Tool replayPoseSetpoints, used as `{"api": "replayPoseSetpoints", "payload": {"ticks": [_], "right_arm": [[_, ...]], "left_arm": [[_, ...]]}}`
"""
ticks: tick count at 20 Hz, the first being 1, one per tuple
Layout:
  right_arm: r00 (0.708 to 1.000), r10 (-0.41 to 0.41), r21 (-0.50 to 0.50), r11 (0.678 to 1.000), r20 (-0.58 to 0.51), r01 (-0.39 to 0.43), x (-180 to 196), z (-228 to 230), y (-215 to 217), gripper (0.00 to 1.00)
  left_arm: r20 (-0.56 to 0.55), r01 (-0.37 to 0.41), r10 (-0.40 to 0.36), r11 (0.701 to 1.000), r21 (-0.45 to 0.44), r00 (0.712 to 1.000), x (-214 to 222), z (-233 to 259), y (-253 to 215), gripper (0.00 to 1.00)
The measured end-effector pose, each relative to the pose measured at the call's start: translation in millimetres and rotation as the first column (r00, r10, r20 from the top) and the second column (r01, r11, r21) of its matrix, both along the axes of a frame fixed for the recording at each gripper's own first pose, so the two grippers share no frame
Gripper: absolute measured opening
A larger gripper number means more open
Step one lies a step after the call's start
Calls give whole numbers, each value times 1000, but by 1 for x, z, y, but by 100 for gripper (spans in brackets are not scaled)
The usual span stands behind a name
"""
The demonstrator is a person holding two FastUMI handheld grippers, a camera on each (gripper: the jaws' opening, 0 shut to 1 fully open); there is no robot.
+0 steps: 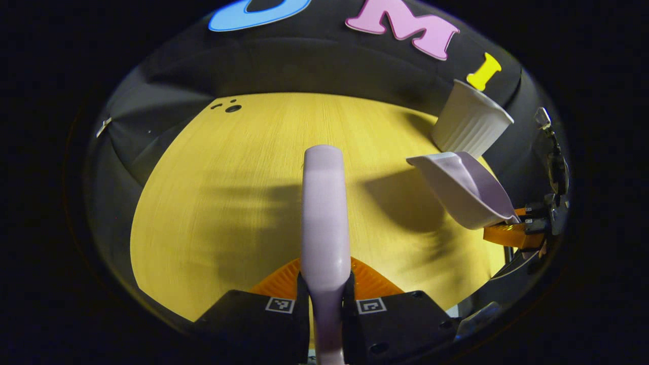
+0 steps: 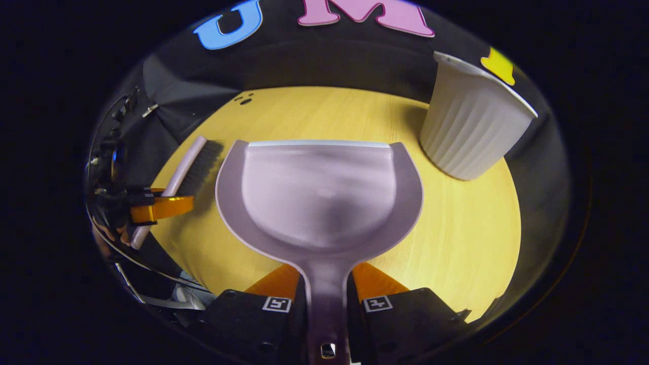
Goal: Pick up the small broom and dustpan from the desktop, sweep the trash into the dustpan with the broom, and then empty the trash into the garbage bin.
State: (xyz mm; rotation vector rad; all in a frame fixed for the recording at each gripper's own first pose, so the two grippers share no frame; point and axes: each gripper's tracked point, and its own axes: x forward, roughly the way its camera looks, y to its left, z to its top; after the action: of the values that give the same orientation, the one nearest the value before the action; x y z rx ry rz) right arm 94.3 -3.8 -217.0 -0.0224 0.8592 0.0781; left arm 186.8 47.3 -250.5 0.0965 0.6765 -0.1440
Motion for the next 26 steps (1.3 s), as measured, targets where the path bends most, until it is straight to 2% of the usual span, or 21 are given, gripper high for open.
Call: {"api": "replayPoseSetpoints", "payload": {"ticks": [6,7,8,10,12,13,14,15,16,17,18,19,22,24,26], "right_arm": [[993,-98,-24,995,-68,96,16,-38,2,37],[992,-101,-18,995,-71,100,14,-39,2,42],[992,-113,-11,994,-57,112,17,-36,2,38],[991,-118,8,993,-69,119,19,-38,8,38],[991,-113,14,993,-76,114,18,-37,12,39],[991,-104,27,994,-83,106,18,-37,15,45],[991,-96,38,994,-88,100,16,-37,18,49],[992,-93,50,994,-88,97,16,-36,20,59],[992,-97,60,993,-77,102,17,-32,20,79],[993,-100,81,991,-56,104,18,-24,21,100],[993,-112,92,989,-26,114,16,-14,21,100],[992,-128,98,987,2,127,14,-2,19,100],[970,-173,123,981,171,153,5,53,13,100],[935,-183,121,981,304,153,-1,99,7,99],[884,-168,106,985,437,134,-13,148,6,99]], "left_arm": [[-90,4,6,994,106,996,21,-31,-6,31],[-101,-1,13,993,119,995,23,-36,-6,31],[-109,-8,22,991,133,994,23,-40,-6,33],[-103,-3,19,988,157,995,25,-39,-6,34],[-104,-1,19,984,177,994,24,-38,-7,40],[-97,1,16,984,176,995,24,-36,-9,39],[-83,3,11,986,168,997,22,-33,-11,46],[-60,8,1,989,150,998,21,-27,-15,62],[-25,10,-7,991,134,1000,20,-18,-18,77],[19,15,-18,993,118,1000,16,-6,-20,84],[72,20,-27,994,107,997,11,9,-24,94],[135,34,-46,995,90,990,1,28,-30,99],[368,53,-76,996,70,927,-29,95,-44,99],[492,41,-67,997,64,868,-60,136,-47,99],[594,36,-52,999,39,803,-94,171,-50,98]]}}
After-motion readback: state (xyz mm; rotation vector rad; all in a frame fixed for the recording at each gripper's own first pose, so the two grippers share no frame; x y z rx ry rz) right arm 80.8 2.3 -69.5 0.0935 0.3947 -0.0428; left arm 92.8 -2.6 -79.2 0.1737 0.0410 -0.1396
